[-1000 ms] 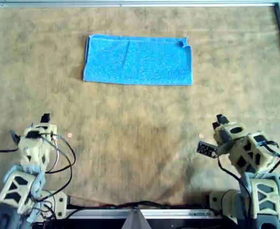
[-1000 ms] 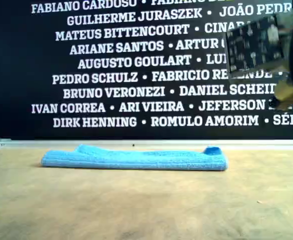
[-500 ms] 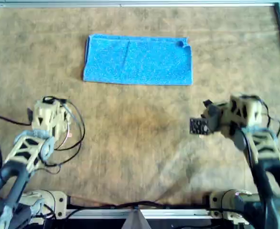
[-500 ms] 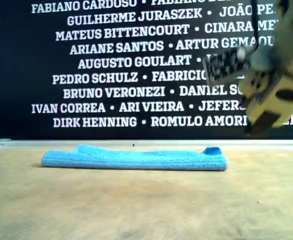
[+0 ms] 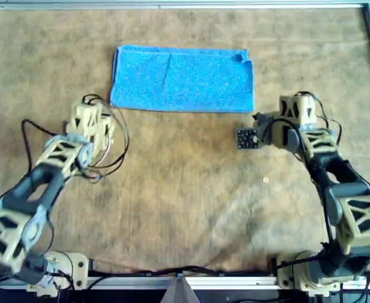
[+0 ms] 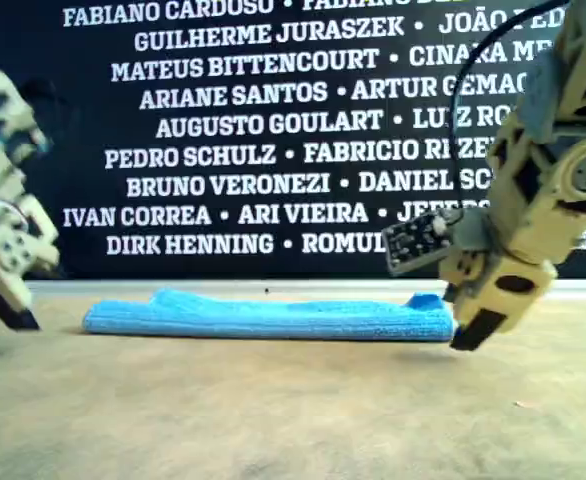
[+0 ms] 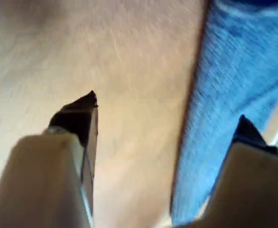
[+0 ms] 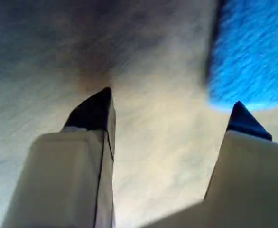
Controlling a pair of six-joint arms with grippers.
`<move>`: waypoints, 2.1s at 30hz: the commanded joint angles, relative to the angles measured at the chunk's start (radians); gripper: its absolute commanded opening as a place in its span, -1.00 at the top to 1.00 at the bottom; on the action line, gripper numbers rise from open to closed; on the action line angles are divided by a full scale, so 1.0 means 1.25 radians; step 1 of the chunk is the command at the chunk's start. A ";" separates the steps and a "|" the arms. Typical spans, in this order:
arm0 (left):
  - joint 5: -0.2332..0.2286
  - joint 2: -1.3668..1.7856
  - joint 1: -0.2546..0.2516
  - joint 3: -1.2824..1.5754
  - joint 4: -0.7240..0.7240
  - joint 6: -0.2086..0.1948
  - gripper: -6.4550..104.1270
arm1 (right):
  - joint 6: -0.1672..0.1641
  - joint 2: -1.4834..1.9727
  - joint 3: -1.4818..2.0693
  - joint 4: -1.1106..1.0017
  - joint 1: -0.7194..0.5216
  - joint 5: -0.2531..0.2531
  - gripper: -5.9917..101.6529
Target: Fold a cloth
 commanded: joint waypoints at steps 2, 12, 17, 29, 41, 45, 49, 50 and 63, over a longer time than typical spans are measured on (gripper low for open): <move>0.002 -0.067 -0.010 -0.162 -0.022 0.006 -0.93 | 0.004 -0.049 -0.137 -0.043 0.011 0.002 -0.87; 0.015 -0.234 -0.012 -0.353 -0.022 0.006 -0.93 | 0.004 -0.221 -0.341 -0.033 0.011 0.001 -0.87; 0.015 -0.314 -0.010 -0.436 -0.022 0.007 -0.93 | 0.004 -0.277 -0.431 -0.033 0.011 0.002 -0.87; 0.002 -0.414 -0.006 -0.596 -0.022 0.007 -0.91 | -0.004 -0.322 -0.499 -0.029 0.011 0.002 -0.86; 0.001 -0.528 -0.001 -0.697 -0.018 0.009 -0.91 | -0.009 -0.323 -0.499 -0.027 0.012 0.002 -0.86; 0.000 -0.517 -0.001 -0.685 -0.017 0.009 -0.79 | -0.009 -0.322 -0.499 -0.026 0.012 0.002 -0.79; 0.000 -0.514 -0.001 -0.695 -0.017 0.009 -0.34 | -0.009 -0.322 -0.499 -0.027 0.011 0.002 -0.36; 0.000 -0.514 -0.001 -0.696 -0.017 0.009 -0.17 | -0.001 -0.322 -0.499 -0.027 0.011 0.002 -0.21; 0.006 -0.512 -0.001 -0.682 -0.006 0.004 0.81 | 0.004 -0.293 -0.484 -0.028 0.006 -0.009 0.88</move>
